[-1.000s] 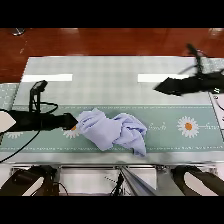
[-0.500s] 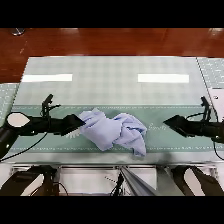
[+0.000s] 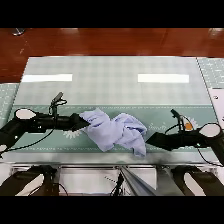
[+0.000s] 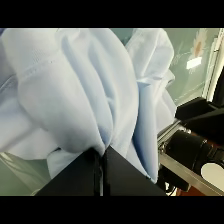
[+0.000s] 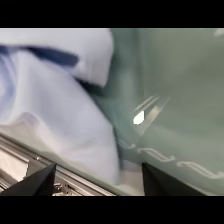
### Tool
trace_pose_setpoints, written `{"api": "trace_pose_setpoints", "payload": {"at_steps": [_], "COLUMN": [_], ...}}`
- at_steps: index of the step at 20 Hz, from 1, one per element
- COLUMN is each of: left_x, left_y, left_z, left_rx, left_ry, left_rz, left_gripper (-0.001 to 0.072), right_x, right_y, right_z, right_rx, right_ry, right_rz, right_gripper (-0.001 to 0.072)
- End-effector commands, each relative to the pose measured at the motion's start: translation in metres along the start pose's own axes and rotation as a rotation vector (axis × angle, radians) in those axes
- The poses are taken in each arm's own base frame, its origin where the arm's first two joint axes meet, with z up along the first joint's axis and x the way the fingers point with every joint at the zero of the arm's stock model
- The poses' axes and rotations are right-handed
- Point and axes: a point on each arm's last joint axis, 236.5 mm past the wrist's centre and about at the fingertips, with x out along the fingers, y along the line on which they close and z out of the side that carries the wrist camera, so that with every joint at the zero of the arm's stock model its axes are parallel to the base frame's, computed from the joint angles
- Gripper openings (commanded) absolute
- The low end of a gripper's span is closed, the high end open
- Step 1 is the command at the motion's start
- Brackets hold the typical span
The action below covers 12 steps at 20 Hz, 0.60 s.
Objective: Fold the shirts.
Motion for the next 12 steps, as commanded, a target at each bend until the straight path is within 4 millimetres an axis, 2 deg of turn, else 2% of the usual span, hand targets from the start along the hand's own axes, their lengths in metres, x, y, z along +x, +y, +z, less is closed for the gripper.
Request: {"api": "trace_pose_setpoints", "payload": {"at_steps": [1, 4, 5, 7, 8, 9, 10, 11, 12], "left_x": [0.0, 0.0, 0.0, -0.002, -0.008, -0.021, -0.042, -0.07, -0.105], "left_y": [-0.006, -0.006, -0.006, -0.008, -0.023, -0.047, -0.08, -0.116, -0.158], "left_z": [0.004, 0.004, 0.005, 0.01, 0.013, 0.018, 0.033, 0.056, 0.083], "left_rx": [0.018, 0.021, 0.022, 0.027, 0.058, 0.137, 0.243, 0.348, 0.463], "left_ry": [-0.005, -0.006, -0.01, -0.027, -0.014, -0.012, -0.057, -0.157, -0.297], "left_rz": [-0.021, -0.02, -0.019, -0.019, -0.049, -0.087, -0.117, -0.128, -0.132], "left_gripper": [0.0018, 0.0018, 0.0018, 0.0018, 0.0017, 0.0015, 0.0015, 0.0015, 0.0014], "right_x": [0.033, 0.058, 0.063, 0.062, 0.05, 0.028, -0.003, -0.046, -0.103], "right_y": [0.012, 0.028, 0.035, 0.057, 0.066, 0.071, 0.079, 0.096, 0.124], "right_z": [-0.014, -0.007, -0.003, 0.01, 0.021, 0.04, 0.067, 0.101, 0.136], "right_rx": [-0.036, -0.046, -0.051, -0.151, -0.235, -0.284, -0.324, -0.366, -0.415], "right_ry": [0.062, 0.048, 0.04, 0.017, 0.002, -0.026, -0.091, -0.202, -0.348], "right_rz": [-0.032, -0.009, 0.004, 0.048, 0.046, 0.013, -0.021, -0.048, -0.056], "right_gripper": [0.0615, 0.0611, 0.0516, 0.0027, 0.0026, 0.0025, 0.0025, 0.0025, 0.0025]}}
